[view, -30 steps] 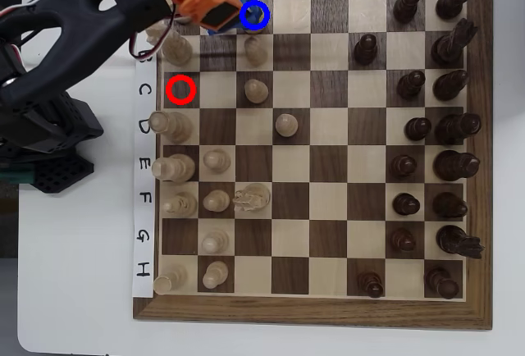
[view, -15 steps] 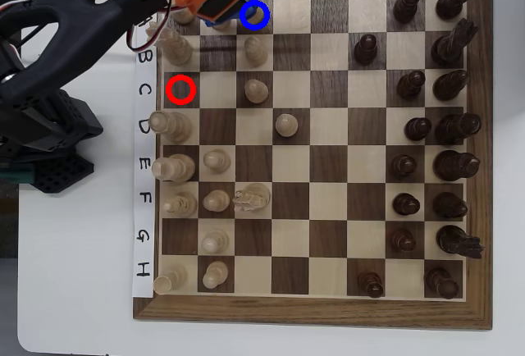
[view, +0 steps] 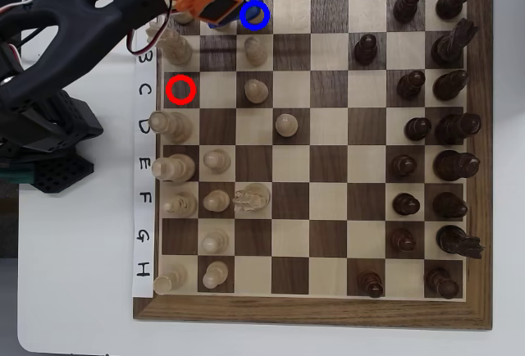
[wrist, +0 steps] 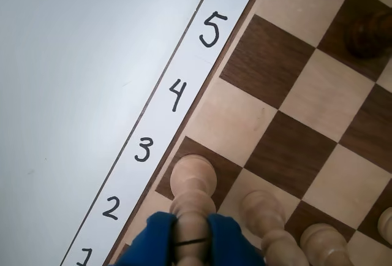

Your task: Move the piece to destination

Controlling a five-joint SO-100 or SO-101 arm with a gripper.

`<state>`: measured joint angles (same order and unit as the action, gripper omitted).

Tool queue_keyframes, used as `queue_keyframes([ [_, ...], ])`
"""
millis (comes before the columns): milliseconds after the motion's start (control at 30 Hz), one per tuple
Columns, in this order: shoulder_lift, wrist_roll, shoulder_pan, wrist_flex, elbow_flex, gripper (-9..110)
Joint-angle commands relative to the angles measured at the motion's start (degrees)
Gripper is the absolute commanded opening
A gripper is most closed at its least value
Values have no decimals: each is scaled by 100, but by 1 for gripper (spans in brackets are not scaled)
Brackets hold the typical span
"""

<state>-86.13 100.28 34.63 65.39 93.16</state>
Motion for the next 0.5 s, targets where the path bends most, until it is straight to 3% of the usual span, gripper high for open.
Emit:
queue_keyframes([
  [0, -1222, 1063, -290, -158, -18, 0],
  [467, -1274, 1450, 105, 316, -97, 1],
])
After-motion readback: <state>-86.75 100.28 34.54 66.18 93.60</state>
